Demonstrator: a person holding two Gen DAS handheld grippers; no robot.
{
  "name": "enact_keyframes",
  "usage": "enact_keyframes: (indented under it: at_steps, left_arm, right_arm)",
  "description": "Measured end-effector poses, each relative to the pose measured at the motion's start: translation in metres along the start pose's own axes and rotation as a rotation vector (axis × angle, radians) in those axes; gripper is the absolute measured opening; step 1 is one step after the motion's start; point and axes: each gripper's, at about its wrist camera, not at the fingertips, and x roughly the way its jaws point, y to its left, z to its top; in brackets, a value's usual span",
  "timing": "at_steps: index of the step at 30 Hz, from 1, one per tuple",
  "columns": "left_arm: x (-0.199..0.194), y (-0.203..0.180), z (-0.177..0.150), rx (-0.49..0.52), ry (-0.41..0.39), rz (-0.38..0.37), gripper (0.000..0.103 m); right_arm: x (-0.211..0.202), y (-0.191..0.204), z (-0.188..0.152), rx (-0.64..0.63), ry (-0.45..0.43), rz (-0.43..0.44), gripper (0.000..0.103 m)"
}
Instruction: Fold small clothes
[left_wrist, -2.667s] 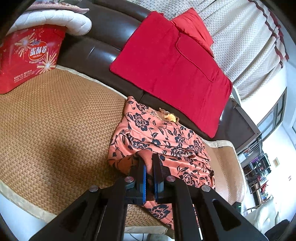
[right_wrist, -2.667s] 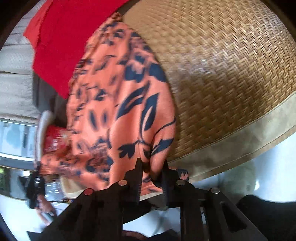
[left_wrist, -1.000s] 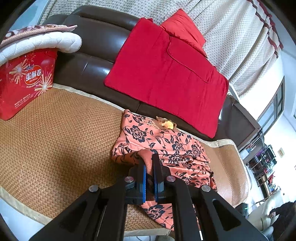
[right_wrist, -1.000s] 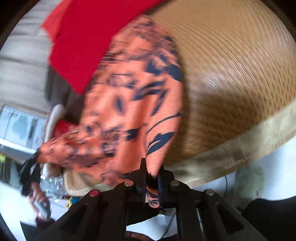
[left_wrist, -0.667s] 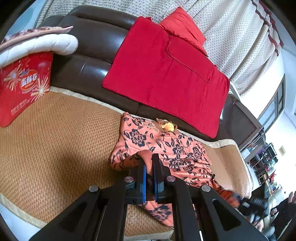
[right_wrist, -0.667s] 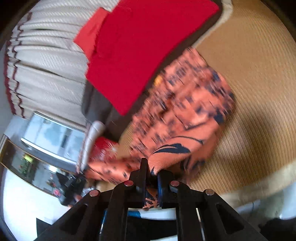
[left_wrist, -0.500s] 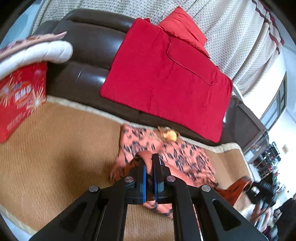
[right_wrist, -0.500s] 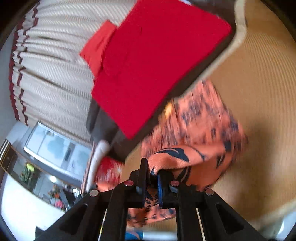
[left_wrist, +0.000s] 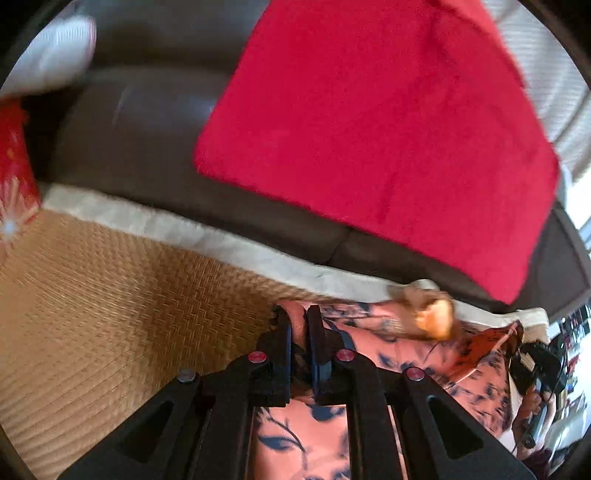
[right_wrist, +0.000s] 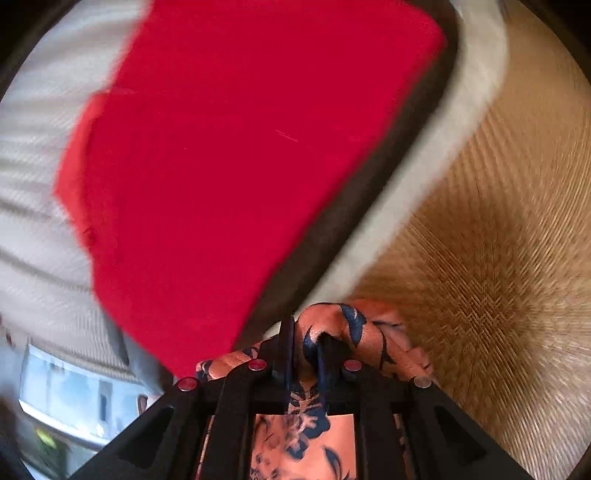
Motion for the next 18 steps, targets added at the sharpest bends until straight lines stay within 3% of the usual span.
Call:
enact_keyframes:
  at_steps: [4,6,9,10,12,13,14,15,16,18]
  left_arm:
    - [0.021,0.024,-0.007,-0.075,0.010,-0.042,0.010]
    - [0.017,0.033,-0.008,-0.115,-0.011,-0.079,0.010]
    - [0.000,0.039,-0.009,-0.171,-0.053,-0.142,0.012]
    - [-0.006,0.040,-0.009,-0.187,-0.072,-0.140,0.018]
    - [-0.029,0.045,-0.011,-0.231,-0.156,-0.071,0.059]
    - [-0.039,0.046,-0.013,-0.250,-0.188,-0.054,0.062]
    - [-0.055,0.045,-0.019,-0.270,-0.229,-0.044,0.062]
    - [-0.063,0.042,-0.021,-0.265,-0.238,-0.045,0.063]
    - [-0.074,0.031,-0.028,-0.236,-0.244,-0.038,0.063]
    - [-0.088,0.004,-0.044,-0.144,-0.260,-0.004,0.063]
  right_arm:
    - [0.016,-0.056,0.018,0.251,0.046,0.188,0.013]
    - [0.011,-0.064,0.024,0.273,0.054,0.222,0.013]
    - [-0.005,-0.051,0.024,0.203,0.057,0.248,0.014]
    - [-0.013,-0.042,0.021,0.155,0.054,0.246,0.015]
    - [-0.026,-0.024,0.015,0.085,0.044,0.249,0.020]
    - [-0.034,-0.018,0.012,0.062,0.024,0.249,0.034]
    - [-0.044,-0.013,0.008,0.046,-0.007,0.247,0.076]
    - [-0.059,-0.010,0.003,0.037,-0.032,0.247,0.097]
    - [-0.073,-0.008,-0.002,0.030,-0.089,0.259,0.103]
    - [-0.097,-0.004,-0.016,0.001,-0.139,0.290,0.103]
